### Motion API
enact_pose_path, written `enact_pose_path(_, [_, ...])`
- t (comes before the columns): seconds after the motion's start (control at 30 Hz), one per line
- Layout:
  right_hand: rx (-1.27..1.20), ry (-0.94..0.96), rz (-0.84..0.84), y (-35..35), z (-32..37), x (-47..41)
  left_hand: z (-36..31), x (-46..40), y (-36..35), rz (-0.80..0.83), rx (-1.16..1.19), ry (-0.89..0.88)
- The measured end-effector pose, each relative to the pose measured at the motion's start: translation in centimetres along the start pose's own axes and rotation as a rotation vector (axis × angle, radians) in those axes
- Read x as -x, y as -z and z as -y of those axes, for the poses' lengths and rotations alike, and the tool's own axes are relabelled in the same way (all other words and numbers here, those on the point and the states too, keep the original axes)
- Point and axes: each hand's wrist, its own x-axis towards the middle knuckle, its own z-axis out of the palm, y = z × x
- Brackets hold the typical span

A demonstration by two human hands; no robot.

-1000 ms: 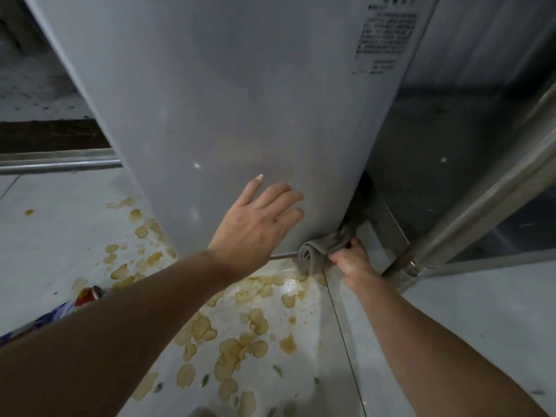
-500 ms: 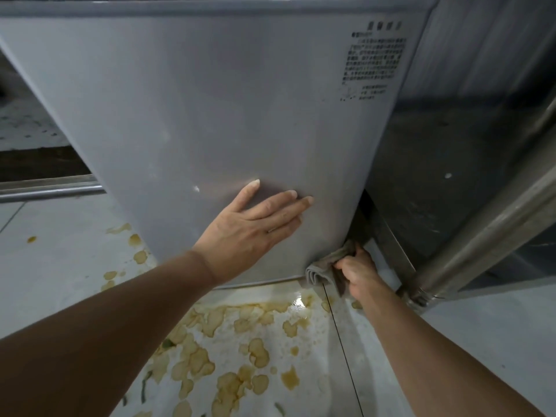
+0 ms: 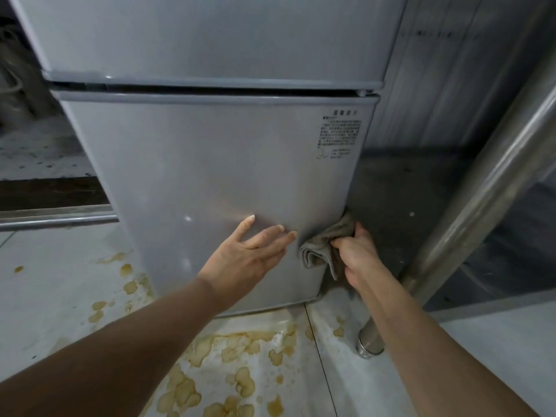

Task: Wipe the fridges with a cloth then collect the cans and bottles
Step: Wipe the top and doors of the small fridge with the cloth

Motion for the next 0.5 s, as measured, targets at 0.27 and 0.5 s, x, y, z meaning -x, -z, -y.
enact_pose_path(0.27, [-0.016, 0.118, 0.031, -0.1, 8.0, 1.0, 0.7, -0.5, 2.6, 0.12, 0.061, -0.029])
enact_pose_path(0.5, [0.029, 0.104, 0.069, -0.3, 10.6, 2.8, 5.9, -1.5, 10.7, -0.333, -0.043, 0.123])
